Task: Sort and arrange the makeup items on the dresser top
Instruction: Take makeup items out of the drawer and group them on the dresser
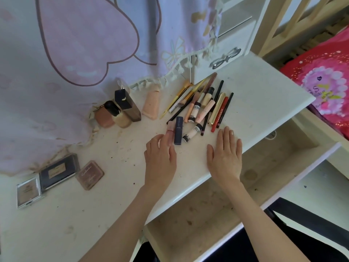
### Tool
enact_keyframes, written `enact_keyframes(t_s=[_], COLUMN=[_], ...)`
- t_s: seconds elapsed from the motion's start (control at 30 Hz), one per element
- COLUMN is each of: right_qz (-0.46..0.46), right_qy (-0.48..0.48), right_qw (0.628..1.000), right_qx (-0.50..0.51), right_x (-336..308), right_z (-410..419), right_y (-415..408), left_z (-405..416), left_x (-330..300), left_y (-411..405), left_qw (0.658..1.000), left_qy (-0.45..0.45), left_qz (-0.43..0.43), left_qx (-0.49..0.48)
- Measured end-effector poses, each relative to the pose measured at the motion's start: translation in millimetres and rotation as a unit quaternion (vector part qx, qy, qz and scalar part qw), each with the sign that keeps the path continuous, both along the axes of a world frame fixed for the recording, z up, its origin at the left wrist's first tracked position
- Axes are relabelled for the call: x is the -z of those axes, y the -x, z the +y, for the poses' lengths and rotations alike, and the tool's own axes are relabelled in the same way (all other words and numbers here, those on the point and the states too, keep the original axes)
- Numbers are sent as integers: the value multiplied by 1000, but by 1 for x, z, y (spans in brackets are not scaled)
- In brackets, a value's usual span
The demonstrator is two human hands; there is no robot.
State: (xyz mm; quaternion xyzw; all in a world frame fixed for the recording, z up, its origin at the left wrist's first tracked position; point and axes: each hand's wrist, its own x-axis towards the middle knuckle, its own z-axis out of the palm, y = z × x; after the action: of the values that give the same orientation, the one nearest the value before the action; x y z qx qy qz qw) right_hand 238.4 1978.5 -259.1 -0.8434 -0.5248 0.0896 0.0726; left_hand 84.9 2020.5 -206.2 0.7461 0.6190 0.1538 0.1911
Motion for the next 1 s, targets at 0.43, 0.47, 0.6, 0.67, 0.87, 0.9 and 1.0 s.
enact_keyframes(t_s=[0.43, 0.47, 0.6, 0.67, 0.87, 0.9, 1.0], right_qz=[73, 82, 113, 129, 166, 180, 202], right_qy=[52, 78, 118, 141, 110, 101, 109], right_qw=[992, 989, 982, 978, 978, 976, 972], right_qx=[88, 90, 92, 84, 61, 63, 57], right_x=[-1, 1, 15, 23, 49, 54, 64], right_z=[-67, -64, -51, -43, -28, -26, -22], right_y=[-102, -116, -155, -168, -182, -181, -178], left_z=[-97, -99, -96, -93, -69, -64, -52], left_x=[36, 44, 71, 82, 124, 131, 146], left_y=[-91, -95, -117, -131, -175, -182, -196], left_qw=[931, 926, 907, 903, 899, 899, 902], left_qy=[33, 53, 111, 121, 124, 114, 92], left_qz=[-9, 16, 100, 120, 211, 228, 259], left_qx=[363, 373, 395, 394, 363, 355, 334])
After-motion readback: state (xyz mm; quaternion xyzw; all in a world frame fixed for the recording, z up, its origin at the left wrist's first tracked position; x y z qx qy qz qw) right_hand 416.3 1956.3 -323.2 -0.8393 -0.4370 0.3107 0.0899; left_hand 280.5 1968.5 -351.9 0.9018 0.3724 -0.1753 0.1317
